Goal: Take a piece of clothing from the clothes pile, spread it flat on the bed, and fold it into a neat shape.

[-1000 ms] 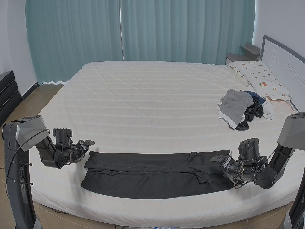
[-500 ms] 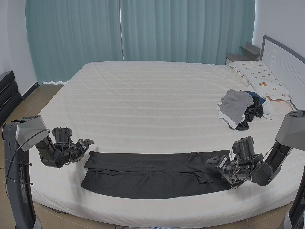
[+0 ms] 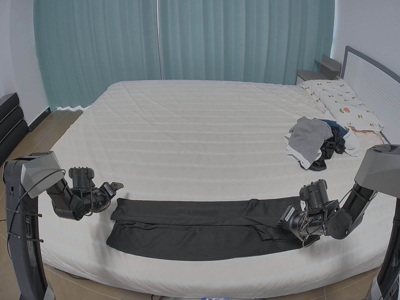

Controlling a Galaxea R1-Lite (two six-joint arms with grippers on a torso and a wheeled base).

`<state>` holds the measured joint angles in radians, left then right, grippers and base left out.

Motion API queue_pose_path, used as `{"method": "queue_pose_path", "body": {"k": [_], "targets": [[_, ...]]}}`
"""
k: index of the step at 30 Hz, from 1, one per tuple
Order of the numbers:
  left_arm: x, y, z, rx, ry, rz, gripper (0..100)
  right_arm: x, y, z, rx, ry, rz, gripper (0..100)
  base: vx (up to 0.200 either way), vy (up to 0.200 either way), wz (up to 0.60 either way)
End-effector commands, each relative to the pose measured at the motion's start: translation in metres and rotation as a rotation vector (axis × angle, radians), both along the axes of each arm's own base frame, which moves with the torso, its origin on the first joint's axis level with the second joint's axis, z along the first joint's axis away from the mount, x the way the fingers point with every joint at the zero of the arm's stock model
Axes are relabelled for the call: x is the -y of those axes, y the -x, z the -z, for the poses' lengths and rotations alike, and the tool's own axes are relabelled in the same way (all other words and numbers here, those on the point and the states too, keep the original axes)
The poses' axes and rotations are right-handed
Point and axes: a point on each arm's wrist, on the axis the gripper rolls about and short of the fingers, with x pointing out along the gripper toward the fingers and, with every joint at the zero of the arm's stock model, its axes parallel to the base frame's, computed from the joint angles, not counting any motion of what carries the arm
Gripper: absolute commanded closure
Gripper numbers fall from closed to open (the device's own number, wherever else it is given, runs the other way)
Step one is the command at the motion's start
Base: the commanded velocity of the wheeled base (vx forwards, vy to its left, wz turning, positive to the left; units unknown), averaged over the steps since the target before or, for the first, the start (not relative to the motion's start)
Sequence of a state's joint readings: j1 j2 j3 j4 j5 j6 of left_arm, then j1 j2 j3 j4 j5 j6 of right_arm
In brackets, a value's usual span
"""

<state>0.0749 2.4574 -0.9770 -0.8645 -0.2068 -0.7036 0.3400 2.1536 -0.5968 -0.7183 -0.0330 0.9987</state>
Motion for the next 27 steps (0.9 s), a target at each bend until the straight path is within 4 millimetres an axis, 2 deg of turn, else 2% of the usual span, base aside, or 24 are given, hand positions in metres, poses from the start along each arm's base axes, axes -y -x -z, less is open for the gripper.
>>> {"method": "queue_pose_path", "body": {"k": [1,5,8,12,18,19,27], "targets": [[0.0,0.0,0.001,-0.001,0.001,0.0,0,0.0,-0.003,-0.002,0.008,0.012,-0.01,100,0.0,0.0,0.0],[0.0,0.0,0.001,-0.001,0.001,0.0,0,0.001,-0.007,-0.009,0.043,0.036,0.001,100,0.0,0.0,0.0],[0.0,0.0,0.001,-0.002,-0.001,0.001,0,0.001,-0.013,-0.023,0.1,0.037,-0.002,100,0.0,0.0,0.0],[0.0,0.0,0.001,-0.002,-0.001,0.001,0,0.001,-0.011,-0.035,0.143,0.067,-0.047,100,0.0,0.0,0.0],[0.0,0.0,0.001,-0.002,-0.001,0.001,0,0.003,-0.002,-0.026,0.102,0.081,-0.068,100,0.0,0.0,0.0],[0.0,0.0,0.001,-0.002,-0.001,-0.001,0,0.003,0.0,-0.025,0.094,0.079,-0.07,0,0.0,0.0,0.0],[0.0,0.0,0.001,-0.002,-0.001,-0.001,0,0.003,0.003,-0.009,0.021,0.018,-0.024,0,0.0,0.0,0.0]]}}
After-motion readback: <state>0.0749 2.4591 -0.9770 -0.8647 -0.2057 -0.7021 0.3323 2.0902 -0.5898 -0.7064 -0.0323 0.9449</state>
